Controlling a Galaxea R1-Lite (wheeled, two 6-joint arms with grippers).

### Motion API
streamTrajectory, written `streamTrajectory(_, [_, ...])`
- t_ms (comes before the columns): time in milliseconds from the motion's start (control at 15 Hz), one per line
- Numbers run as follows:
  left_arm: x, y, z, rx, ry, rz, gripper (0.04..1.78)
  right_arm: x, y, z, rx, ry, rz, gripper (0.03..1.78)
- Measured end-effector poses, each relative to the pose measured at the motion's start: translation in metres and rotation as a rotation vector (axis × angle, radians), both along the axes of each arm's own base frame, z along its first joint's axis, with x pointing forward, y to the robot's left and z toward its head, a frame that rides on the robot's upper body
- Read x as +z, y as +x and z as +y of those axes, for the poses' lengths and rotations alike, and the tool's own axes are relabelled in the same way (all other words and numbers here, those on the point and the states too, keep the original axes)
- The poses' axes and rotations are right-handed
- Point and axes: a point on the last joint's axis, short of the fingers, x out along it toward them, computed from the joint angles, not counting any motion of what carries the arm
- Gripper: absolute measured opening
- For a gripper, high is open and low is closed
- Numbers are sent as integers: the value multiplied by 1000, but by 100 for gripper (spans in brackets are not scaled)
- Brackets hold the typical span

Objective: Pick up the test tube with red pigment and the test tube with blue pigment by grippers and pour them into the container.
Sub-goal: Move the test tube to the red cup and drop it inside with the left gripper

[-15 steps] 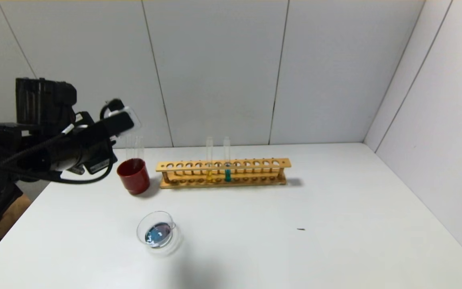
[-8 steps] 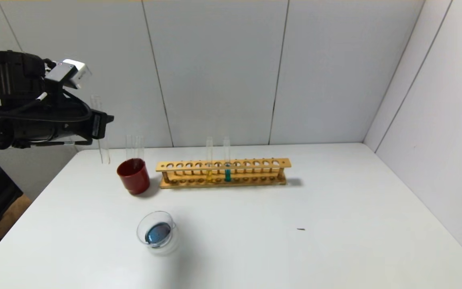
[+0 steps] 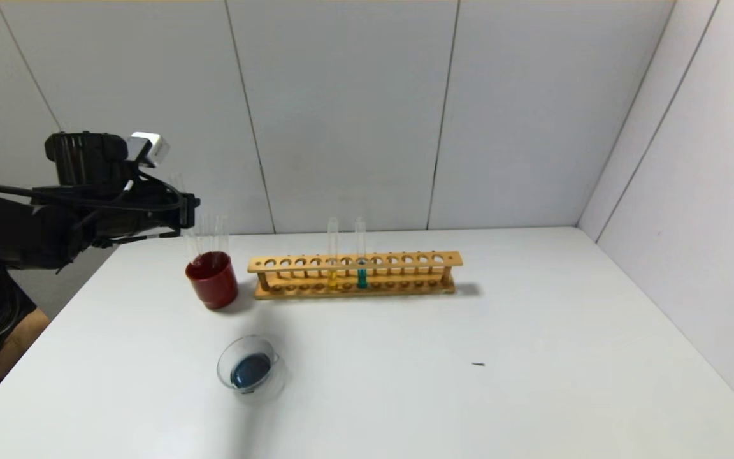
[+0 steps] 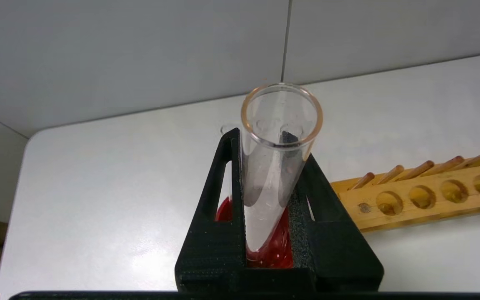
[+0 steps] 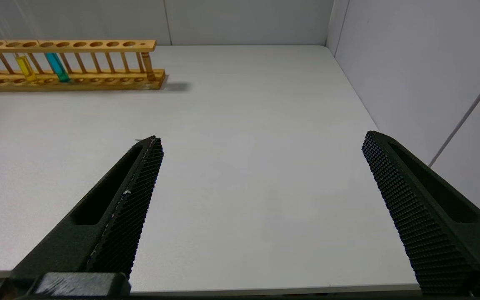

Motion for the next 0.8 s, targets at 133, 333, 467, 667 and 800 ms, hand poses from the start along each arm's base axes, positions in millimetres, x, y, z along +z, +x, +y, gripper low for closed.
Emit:
streamTrajectory(133, [-12, 5, 0, 2, -4, 33, 33, 0, 0, 0, 0, 0, 0, 175])
streamTrajectory(333, [-28, 10, 1, 10, -8, 76, 33, 0, 0, 0, 0, 0, 0, 175])
streamTrajectory(467, [-35, 14, 2, 13, -10, 88, 33, 0, 0, 0, 0, 0, 0, 175])
streamTrajectory(667, [-42, 20, 2, 11, -8, 56, 33, 0, 0, 0, 0, 0, 0, 175])
streamTrajectory(800, [-48, 20, 2, 9, -6, 69, 33, 0, 0, 0, 0, 0, 0, 175])
